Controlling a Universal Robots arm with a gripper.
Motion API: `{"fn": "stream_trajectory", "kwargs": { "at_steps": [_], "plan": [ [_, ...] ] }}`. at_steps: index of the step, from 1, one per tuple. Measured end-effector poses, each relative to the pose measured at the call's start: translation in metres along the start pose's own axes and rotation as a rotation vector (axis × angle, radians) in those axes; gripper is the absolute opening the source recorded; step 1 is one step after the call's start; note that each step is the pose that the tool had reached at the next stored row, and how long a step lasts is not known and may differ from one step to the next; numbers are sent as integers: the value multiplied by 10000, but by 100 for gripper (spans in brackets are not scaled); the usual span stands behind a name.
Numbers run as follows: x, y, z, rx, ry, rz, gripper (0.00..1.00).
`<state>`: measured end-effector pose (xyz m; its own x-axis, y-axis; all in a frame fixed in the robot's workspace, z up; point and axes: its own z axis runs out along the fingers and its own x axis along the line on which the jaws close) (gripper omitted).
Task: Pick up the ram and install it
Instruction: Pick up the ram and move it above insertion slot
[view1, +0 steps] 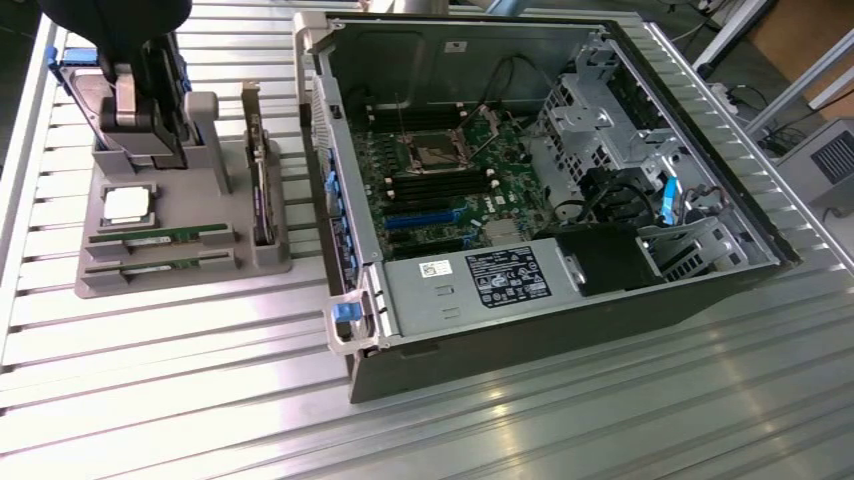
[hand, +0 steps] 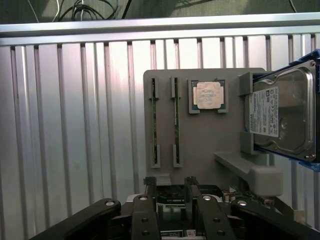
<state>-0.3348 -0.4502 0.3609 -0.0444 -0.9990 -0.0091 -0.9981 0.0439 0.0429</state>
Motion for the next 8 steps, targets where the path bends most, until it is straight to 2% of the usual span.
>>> {"fn": "stream_trajectory", "kwargs": {
  "at_steps": [8],
  "plan": [
    [0,-1,18,-1,2,-33,36]
  ]
}}
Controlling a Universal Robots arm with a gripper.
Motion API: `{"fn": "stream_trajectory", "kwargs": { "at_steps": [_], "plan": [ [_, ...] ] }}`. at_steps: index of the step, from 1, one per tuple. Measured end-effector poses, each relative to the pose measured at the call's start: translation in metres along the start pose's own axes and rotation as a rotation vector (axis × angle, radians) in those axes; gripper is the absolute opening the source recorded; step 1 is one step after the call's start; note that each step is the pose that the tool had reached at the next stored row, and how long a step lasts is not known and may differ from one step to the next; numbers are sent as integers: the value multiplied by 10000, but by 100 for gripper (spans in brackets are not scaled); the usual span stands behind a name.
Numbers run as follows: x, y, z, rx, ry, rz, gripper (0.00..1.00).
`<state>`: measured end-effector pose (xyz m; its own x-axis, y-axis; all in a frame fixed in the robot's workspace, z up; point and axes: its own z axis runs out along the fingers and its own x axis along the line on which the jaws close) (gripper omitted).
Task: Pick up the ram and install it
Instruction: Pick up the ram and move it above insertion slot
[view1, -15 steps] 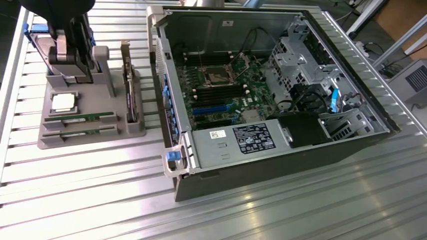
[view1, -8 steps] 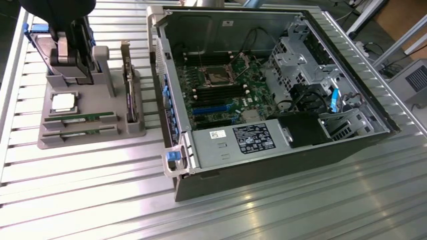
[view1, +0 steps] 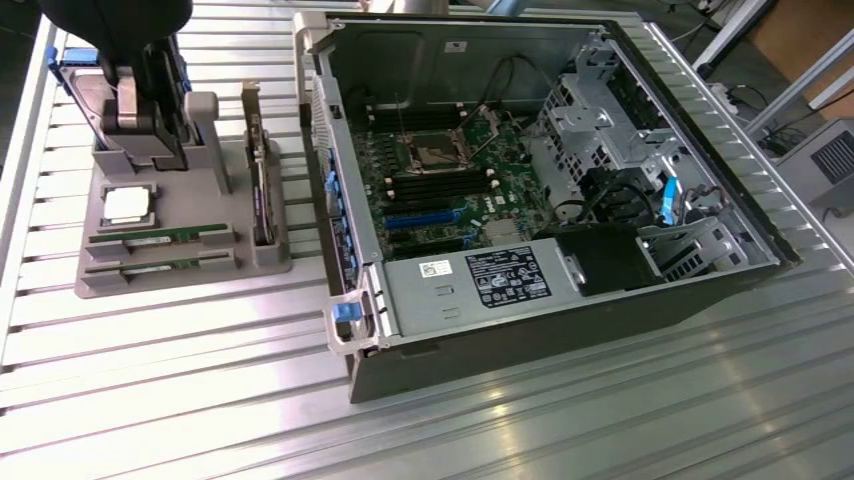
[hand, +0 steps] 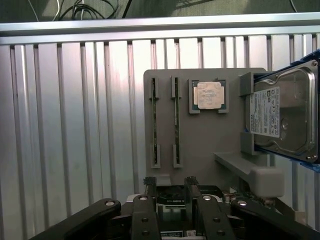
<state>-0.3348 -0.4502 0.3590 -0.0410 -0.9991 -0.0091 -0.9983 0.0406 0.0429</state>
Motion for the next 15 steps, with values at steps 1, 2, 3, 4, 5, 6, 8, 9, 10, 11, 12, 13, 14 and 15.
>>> {"fn": "stream_trajectory", "kwargs": {
  "at_steps": [1,2,3,4,5,6,8,9,10,11,12,13,14,15],
  "plan": [
    [0,0,1,0,0,-3,36],
    [0,0,2,0,0,-8,36],
    [0,0,4,0,0,-12,36],
    [0,0,6,1,0,-19,36],
    [0,0,8,0,1,-25,36],
    [0,-1,9,0,1,-30,36],
    [0,-1,13,0,2,-42,36],
    [0,-1,14,0,2,-46,36],
    [0,-1,16,0,2,-51,36],
    [0,-1,20,0,3,-64,36],
    [0,-1,21,-1,3,-70,36],
    [0,-1,23,0,3,-76,36],
    [0,-1,26,0,3,-82,36],
    [0,-1,28,-1,4,-90,36]
  ]
}}
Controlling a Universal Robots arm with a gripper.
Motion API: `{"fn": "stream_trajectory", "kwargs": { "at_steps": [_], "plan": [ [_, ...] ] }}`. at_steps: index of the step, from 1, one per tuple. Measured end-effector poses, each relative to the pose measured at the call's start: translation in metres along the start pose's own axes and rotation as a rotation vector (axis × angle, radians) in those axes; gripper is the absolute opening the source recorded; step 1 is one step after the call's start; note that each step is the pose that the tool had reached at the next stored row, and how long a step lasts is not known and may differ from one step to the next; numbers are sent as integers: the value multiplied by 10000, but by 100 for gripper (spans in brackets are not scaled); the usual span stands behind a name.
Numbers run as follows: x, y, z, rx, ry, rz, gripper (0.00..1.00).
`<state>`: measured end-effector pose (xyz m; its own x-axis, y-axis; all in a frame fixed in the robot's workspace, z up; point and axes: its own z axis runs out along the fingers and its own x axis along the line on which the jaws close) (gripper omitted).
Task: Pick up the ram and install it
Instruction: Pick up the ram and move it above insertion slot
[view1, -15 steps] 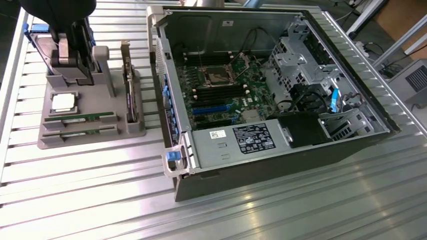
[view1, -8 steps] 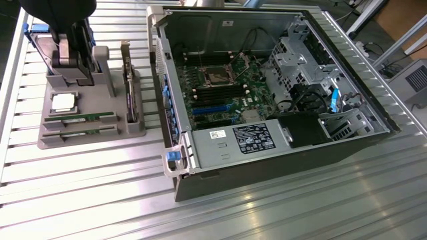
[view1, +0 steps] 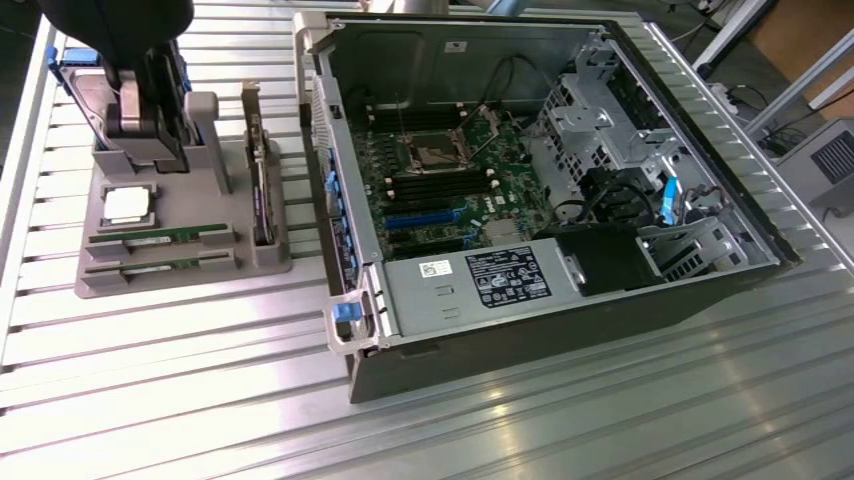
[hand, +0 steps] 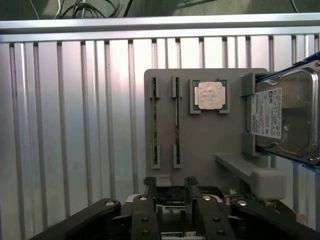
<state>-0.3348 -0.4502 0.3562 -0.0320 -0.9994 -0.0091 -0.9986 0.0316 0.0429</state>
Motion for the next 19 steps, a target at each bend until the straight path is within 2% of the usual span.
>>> {"fn": "stream_trajectory", "kwargs": {
  "at_steps": [19],
  "plan": [
    [1,-2,53,0,2,-59,36]
  ]
}}
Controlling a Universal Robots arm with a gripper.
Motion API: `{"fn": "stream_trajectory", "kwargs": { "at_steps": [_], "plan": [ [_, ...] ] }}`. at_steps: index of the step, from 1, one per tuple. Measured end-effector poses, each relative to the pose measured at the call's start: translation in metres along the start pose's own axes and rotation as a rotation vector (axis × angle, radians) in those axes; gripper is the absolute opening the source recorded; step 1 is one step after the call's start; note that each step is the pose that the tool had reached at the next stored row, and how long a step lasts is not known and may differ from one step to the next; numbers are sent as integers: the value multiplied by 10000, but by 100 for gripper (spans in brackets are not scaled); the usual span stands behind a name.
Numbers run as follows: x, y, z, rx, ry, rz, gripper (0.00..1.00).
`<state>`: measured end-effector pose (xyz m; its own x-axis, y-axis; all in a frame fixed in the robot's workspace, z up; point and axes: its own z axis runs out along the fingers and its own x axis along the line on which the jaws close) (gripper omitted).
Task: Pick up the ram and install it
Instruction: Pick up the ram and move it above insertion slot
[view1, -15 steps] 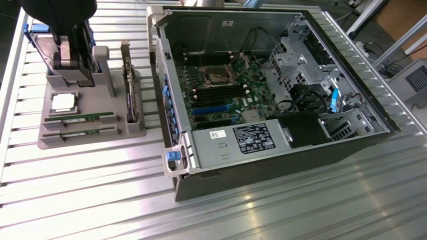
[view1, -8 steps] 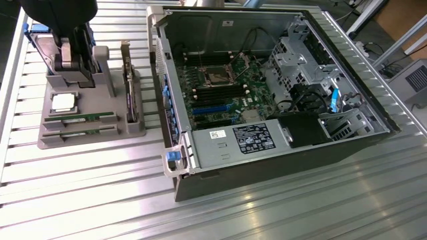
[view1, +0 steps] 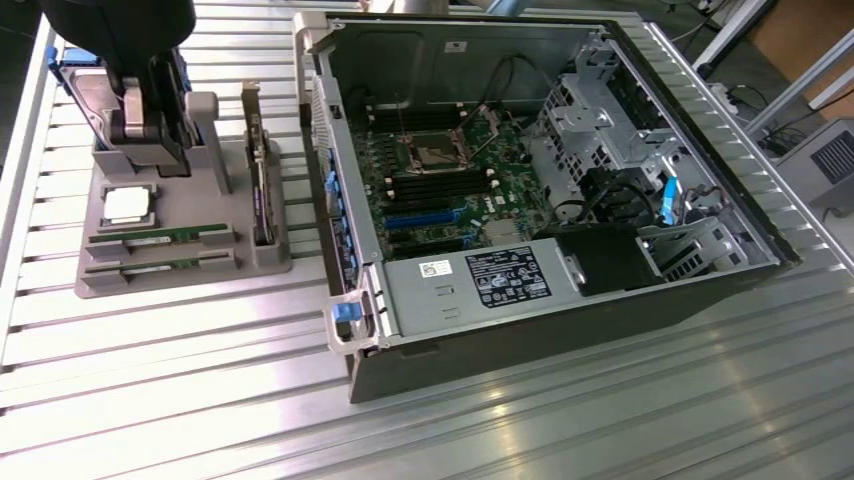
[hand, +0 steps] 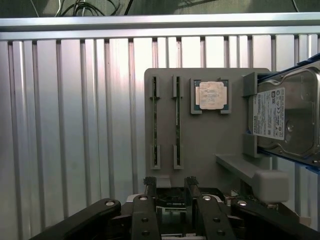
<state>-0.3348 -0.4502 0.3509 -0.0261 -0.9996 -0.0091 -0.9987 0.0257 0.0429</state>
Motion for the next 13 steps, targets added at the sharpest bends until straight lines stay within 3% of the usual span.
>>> {"fn": "stream_trajectory", "kwargs": {
  "at_steps": [13],
  "plan": [
    [0,-2,45,0,1,-28,36]
  ]
}}
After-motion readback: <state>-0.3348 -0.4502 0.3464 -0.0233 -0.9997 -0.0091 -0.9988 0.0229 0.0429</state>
